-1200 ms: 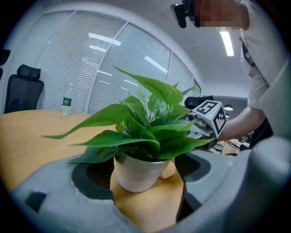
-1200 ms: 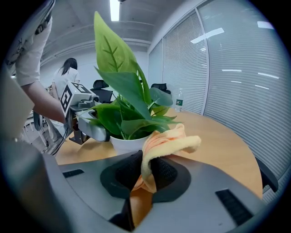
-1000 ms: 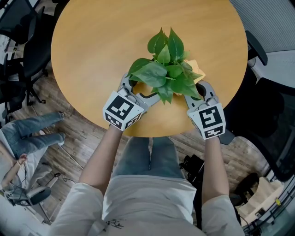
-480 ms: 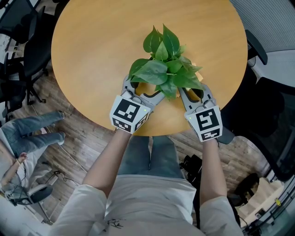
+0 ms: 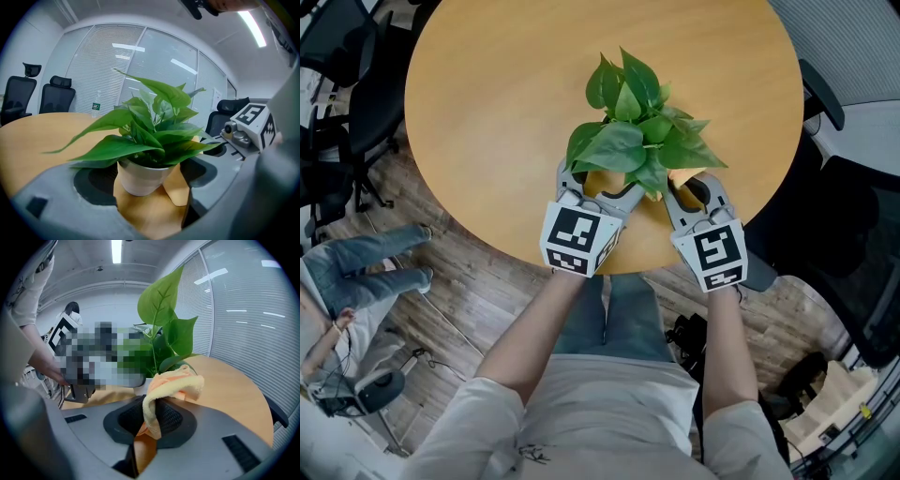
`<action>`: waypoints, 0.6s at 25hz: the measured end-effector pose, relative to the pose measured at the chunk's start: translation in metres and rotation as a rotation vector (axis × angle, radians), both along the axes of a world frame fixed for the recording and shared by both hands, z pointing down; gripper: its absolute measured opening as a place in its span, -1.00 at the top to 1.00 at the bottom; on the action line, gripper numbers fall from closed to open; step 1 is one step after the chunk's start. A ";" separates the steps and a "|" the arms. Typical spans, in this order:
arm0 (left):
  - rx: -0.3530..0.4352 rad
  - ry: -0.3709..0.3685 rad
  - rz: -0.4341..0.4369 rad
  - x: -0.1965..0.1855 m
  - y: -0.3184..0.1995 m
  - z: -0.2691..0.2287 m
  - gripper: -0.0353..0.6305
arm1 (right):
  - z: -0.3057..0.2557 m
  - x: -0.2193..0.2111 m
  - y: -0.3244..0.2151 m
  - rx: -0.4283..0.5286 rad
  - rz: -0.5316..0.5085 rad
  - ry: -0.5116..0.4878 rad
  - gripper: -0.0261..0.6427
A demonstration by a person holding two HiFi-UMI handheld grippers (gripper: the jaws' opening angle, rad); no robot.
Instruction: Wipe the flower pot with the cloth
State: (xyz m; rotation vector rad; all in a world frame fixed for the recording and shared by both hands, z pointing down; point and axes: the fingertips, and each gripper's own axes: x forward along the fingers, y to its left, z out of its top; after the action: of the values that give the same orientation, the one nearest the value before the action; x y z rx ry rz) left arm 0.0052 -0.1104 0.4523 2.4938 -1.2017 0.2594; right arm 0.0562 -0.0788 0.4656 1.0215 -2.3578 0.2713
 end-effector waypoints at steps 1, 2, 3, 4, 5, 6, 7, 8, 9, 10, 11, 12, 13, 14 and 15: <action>-0.002 0.000 -0.007 0.000 -0.001 0.000 -0.35 | 0.000 -0.001 0.000 -0.002 -0.001 -0.001 0.77; -0.004 0.000 -0.014 0.000 -0.002 0.000 -0.35 | 0.000 -0.001 0.000 -0.003 -0.002 -0.002 0.77; -0.006 -0.001 -0.021 0.001 -0.002 0.000 -0.35 | 0.000 -0.002 0.001 -0.004 -0.004 -0.004 0.77; -0.007 -0.002 -0.027 0.001 -0.002 0.000 -0.36 | 0.000 -0.002 0.002 -0.004 -0.005 -0.005 0.77; -0.007 -0.002 -0.031 0.002 -0.002 0.000 -0.35 | 0.000 -0.003 0.004 -0.004 -0.005 -0.006 0.77; -0.005 -0.003 -0.033 0.002 -0.001 0.000 -0.35 | 0.000 -0.004 0.005 -0.005 -0.006 -0.008 0.77; -0.003 -0.003 -0.030 0.002 -0.001 0.000 -0.35 | 0.001 -0.004 0.006 -0.007 -0.006 -0.011 0.77; -0.002 -0.004 -0.022 0.002 -0.001 0.000 -0.36 | 0.001 -0.004 0.006 -0.008 -0.006 -0.014 0.77; 0.000 -0.006 -0.008 0.002 -0.001 0.000 -0.36 | 0.002 -0.003 0.006 -0.009 -0.006 -0.016 0.77; 0.001 -0.010 0.011 0.002 0.000 0.001 -0.36 | 0.002 -0.002 0.005 -0.010 -0.006 -0.016 0.77; 0.004 -0.016 0.034 0.001 0.000 0.001 -0.36 | 0.003 0.000 0.005 -0.010 -0.003 -0.016 0.77; 0.008 -0.024 0.058 0.000 0.001 0.001 -0.36 | 0.002 0.002 0.004 -0.010 0.001 -0.017 0.77; 0.011 -0.032 0.084 -0.002 0.002 0.001 -0.36 | 0.002 0.003 0.003 -0.009 0.005 -0.018 0.77; 0.013 -0.037 0.112 -0.004 0.003 0.002 -0.36 | 0.002 0.005 0.003 -0.009 0.008 -0.018 0.77; 0.015 -0.037 0.144 -0.007 0.004 0.002 -0.36 | 0.001 0.006 0.002 -0.008 0.010 -0.019 0.77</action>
State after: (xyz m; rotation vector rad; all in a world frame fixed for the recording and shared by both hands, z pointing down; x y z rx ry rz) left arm -0.0015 -0.1062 0.4546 2.6032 -1.0424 0.3367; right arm 0.0619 -0.0771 0.4669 1.0309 -2.3672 0.2948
